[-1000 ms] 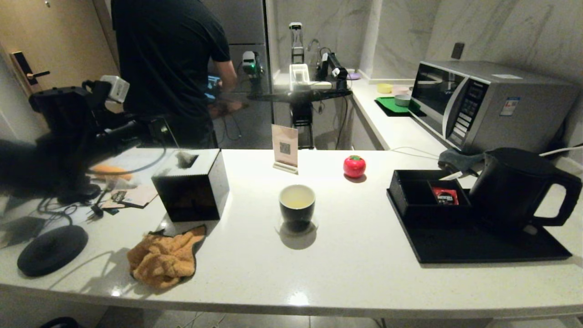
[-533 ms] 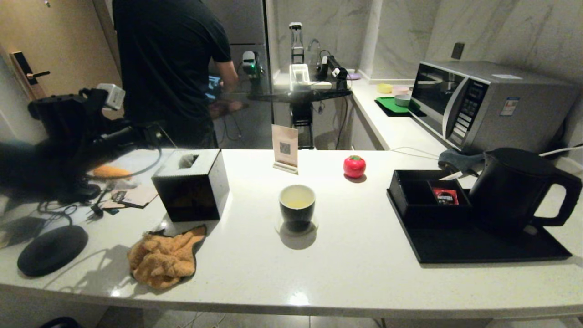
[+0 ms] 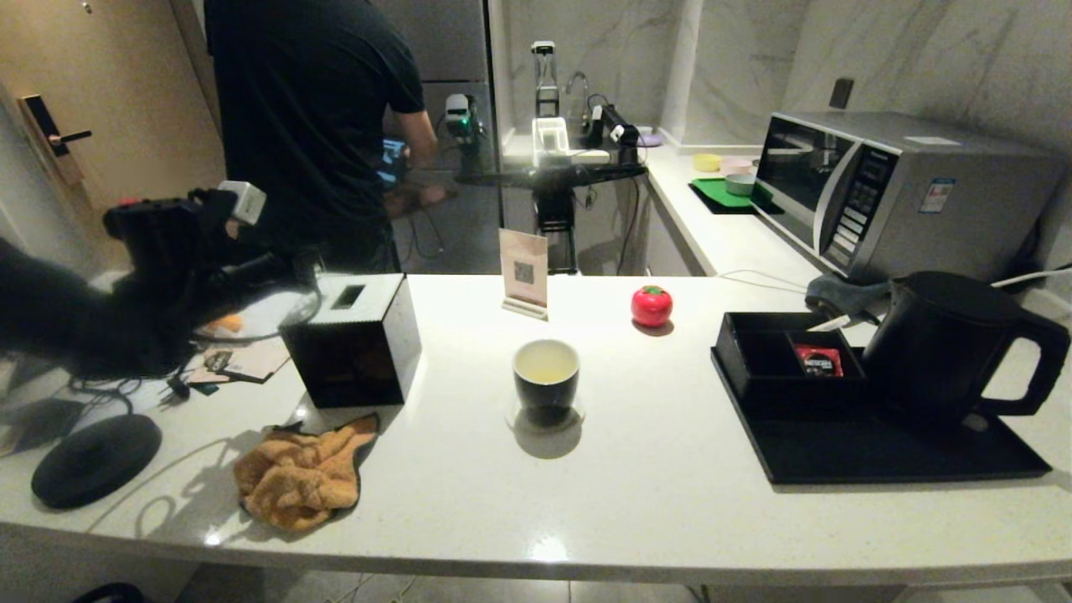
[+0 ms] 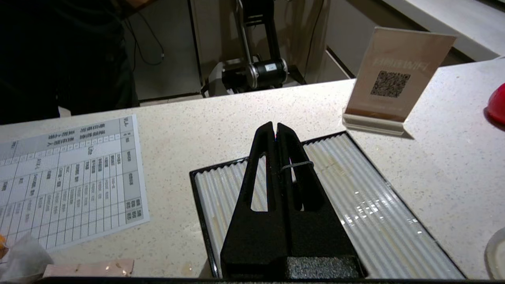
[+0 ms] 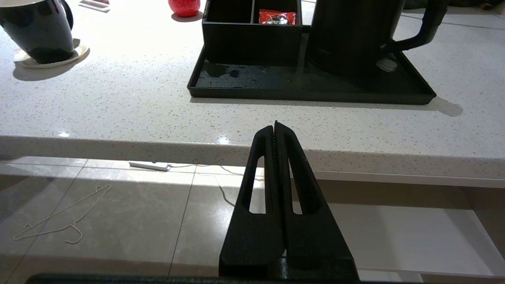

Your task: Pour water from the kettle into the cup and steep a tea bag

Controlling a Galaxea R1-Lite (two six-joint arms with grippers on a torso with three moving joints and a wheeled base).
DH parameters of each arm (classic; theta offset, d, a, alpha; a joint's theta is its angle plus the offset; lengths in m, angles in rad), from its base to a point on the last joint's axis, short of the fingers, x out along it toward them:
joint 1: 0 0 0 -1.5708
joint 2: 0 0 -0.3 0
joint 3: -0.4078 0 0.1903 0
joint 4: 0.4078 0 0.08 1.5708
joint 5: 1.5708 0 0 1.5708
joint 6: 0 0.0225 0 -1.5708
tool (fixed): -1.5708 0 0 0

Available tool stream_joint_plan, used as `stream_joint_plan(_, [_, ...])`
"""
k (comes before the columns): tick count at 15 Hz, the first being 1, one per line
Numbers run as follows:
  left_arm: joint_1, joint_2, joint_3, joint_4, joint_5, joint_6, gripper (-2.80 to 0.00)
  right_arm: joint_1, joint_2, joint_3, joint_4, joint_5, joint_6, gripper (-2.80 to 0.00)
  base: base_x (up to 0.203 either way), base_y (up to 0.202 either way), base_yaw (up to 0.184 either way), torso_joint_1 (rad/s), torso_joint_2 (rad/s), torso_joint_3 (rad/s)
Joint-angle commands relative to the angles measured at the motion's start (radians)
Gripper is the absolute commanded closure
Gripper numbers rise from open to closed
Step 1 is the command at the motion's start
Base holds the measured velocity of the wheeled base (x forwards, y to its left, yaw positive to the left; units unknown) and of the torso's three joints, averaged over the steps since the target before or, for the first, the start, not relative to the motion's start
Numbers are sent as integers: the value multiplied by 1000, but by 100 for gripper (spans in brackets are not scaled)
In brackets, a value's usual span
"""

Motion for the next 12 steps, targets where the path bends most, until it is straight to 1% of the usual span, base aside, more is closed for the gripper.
stream_joint_plan(1, [-5,30,-1,-6,5,0,0,0,1,0,0,1,0,0,0,0,0,0,0,0])
stream_joint_plan(7, [2,90,3,-53,10,-5,0,0,1,0,0,1,0,0,0,0,0,0,0,0])
stream_joint_plan(11, [2,93,4,-55,8,-9,0,0,1,0,0,1,0,0,0,0,0,0,0,0])
stream_joint_plan(12, [2,93,2,-55,10,-9,-280,0,1,0,0,1,0,0,0,0,0,0,0,0])
